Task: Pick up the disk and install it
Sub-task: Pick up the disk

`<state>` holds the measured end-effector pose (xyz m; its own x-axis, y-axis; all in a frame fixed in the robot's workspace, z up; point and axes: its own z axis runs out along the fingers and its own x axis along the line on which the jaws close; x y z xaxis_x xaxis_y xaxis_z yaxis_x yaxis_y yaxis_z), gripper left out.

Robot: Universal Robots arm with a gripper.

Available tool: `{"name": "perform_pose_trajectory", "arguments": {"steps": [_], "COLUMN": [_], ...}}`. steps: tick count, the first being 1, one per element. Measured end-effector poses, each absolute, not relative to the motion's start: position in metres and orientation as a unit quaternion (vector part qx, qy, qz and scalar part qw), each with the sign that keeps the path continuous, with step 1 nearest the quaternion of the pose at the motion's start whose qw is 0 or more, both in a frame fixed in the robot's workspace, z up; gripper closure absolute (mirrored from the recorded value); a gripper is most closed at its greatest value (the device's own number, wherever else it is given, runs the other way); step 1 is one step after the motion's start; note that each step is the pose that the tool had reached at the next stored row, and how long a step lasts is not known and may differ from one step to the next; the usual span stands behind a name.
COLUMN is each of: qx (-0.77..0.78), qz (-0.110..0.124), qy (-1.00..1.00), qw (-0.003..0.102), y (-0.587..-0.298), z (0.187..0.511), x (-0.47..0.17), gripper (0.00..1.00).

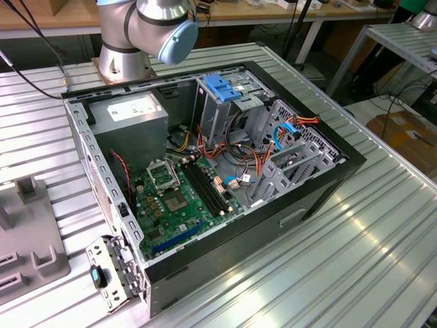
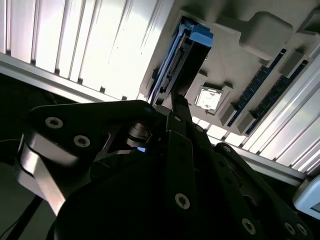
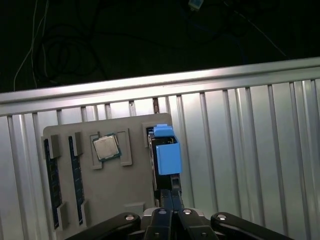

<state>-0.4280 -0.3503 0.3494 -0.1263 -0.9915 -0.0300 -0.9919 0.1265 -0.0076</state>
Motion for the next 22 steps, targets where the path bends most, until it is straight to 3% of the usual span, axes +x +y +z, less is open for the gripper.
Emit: {"name": "perform_pose_trajectory", "arguments": {"steps": [19, 20, 22], "qx": [-0.661, -0.661, -0.661], "qz": [0.006, 0.006, 0.006], "qy": [0.750, 0.750, 0.750], "qw": [0.015, 0.016, 0.016], "y": [-0.3504, -0.3504, -0.3504], "z": [0.3465, 0.3465, 0.3465], "x": [-0.4318, -0.4318, -0.4318], "gripper": [0.89, 0.76, 0.64]}}
